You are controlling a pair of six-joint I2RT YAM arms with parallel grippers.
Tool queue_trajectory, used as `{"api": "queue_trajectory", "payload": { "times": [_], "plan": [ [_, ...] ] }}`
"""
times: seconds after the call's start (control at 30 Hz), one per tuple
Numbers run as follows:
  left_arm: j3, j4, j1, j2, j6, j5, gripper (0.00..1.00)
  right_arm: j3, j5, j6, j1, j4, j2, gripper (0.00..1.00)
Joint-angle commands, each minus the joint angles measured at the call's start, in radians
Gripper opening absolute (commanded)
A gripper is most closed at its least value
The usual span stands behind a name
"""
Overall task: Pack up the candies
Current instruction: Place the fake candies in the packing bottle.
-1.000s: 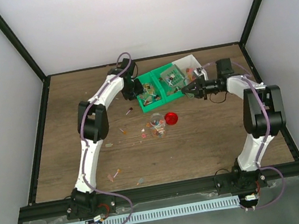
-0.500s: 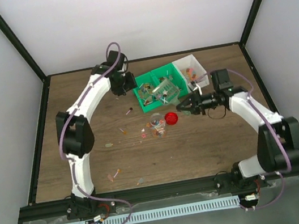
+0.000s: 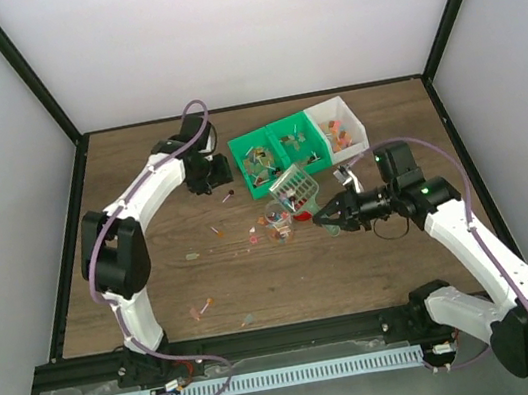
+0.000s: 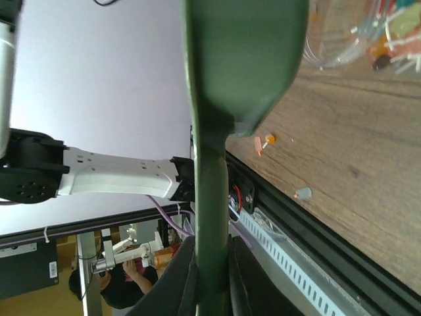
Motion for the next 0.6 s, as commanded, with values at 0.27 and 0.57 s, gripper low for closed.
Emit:
{"api": "queue_trajectory", "payload": {
  "times": [0.27, 0.57],
  "plan": [
    [-0.048, 0.047, 0.002, -0.081, 0.072, -0.007, 0.56, 0.098, 0.211, 0.019, 0.09, -0.327, -0.008, 0.01],
    [-0.063, 0.054, 0.002, -0.088, 0.077, -0.01, 0.56, 0.209, 0.3, -0.007, 0.117, -0.438, 0.069, 0.01]
  ]
}}
